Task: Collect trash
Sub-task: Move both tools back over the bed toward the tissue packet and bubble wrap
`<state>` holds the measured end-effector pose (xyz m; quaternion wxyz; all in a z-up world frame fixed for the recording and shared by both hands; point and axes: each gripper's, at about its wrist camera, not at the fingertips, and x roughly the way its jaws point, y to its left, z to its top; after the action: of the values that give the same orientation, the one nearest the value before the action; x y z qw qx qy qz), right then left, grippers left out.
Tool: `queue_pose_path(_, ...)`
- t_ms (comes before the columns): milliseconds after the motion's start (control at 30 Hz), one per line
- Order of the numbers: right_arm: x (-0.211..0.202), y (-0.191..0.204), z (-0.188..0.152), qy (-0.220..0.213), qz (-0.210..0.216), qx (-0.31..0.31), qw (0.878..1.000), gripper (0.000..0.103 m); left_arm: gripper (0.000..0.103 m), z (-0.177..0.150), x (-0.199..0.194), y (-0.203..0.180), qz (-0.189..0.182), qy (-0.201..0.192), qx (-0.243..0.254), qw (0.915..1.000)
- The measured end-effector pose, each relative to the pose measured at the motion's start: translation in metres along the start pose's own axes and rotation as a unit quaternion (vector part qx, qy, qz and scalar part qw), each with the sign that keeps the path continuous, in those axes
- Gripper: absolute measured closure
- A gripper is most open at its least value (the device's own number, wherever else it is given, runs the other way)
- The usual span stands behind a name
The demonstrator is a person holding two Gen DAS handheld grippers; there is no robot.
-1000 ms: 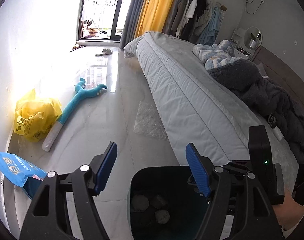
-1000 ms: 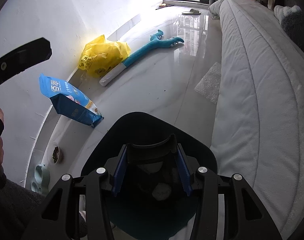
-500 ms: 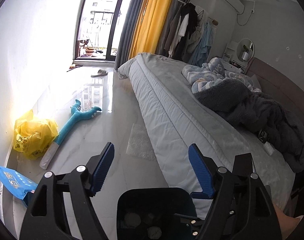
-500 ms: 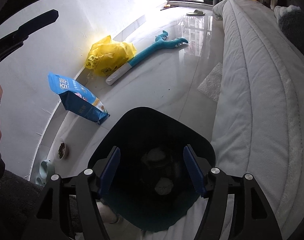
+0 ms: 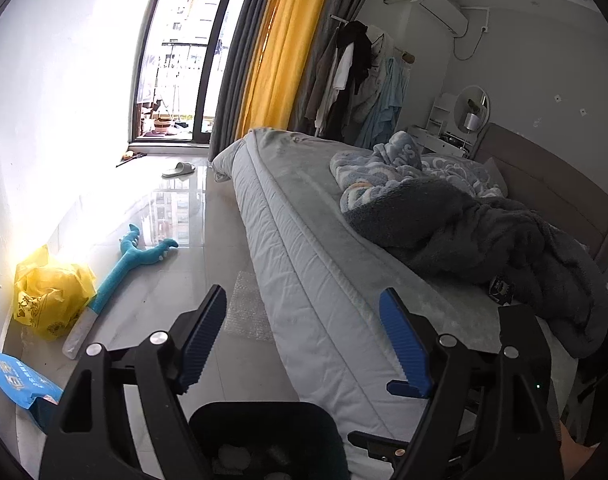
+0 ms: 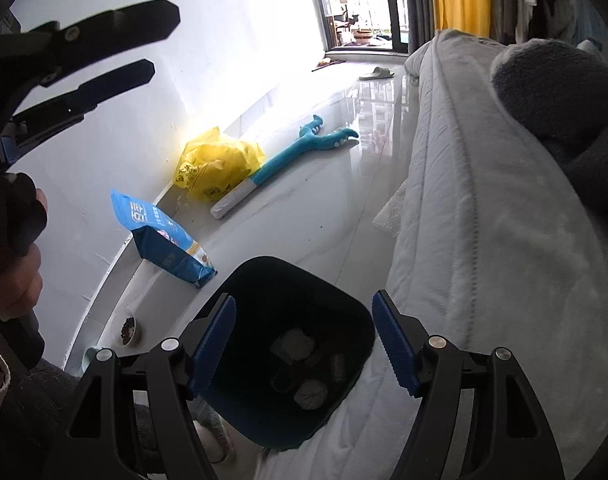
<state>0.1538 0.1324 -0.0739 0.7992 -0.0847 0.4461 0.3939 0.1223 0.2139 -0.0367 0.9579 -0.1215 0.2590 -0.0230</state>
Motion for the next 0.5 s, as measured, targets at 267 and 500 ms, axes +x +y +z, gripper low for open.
queue_pose_path(267,-0.042,-0.052,-0.007,-0.033,-0.022,0.028,0.999,0.028,0.017,0.005,0.03,-0.058,-0.017,-0.007,0.025,0.9995)
queue_pose_path(500,-0.078,-0.12,-0.014,-0.056,-0.078,0.052,0.994,0.028,0.015,-0.001,0.068,-0.107,-0.055,0.011,0.073,0.9957)
